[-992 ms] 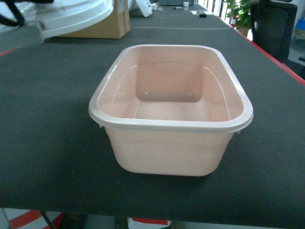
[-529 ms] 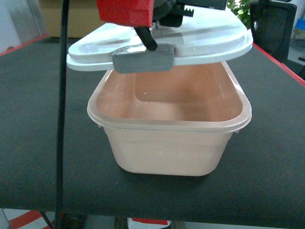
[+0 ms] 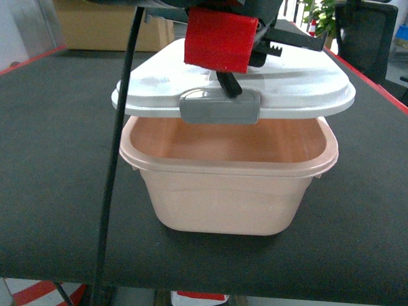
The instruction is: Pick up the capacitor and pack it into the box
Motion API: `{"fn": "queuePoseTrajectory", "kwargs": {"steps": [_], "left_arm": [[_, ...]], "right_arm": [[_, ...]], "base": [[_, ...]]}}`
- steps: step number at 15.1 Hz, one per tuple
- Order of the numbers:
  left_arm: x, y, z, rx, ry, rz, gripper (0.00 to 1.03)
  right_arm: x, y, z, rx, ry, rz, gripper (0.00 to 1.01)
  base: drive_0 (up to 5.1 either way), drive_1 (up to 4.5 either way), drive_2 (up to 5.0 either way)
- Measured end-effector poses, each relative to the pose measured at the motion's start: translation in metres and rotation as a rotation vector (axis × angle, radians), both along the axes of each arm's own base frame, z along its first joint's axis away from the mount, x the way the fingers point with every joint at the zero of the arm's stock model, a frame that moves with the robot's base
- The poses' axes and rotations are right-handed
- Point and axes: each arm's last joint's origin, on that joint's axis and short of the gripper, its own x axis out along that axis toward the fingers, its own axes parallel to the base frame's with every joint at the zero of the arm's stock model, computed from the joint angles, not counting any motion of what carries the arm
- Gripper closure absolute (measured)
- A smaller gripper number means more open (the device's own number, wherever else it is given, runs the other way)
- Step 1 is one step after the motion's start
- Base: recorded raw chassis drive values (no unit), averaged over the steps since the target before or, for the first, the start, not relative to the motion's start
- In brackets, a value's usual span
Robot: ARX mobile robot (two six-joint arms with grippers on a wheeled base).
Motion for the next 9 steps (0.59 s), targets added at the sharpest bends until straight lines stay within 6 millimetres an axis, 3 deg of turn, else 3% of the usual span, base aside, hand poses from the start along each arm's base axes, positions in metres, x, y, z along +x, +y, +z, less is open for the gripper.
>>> {"fn": "queuePoseTrajectory", "kwargs": {"steps": [7,9], "left_arm": [[-0.001,-0.014,-0.034,0.075,0.049,0.048,1.01],[-0.004,-0.018,-0.035,0.072,0.051,0.047,1.01]], "right_arm": [[0.0,0.0,0.0,0.0,0.0,0.0,0.03],[0.0,0.0,0.0,0.0,0.0,0.0,0.03]], "base": [[0.0,0.0,0.0],[0.0,0.0,0.0]]}}
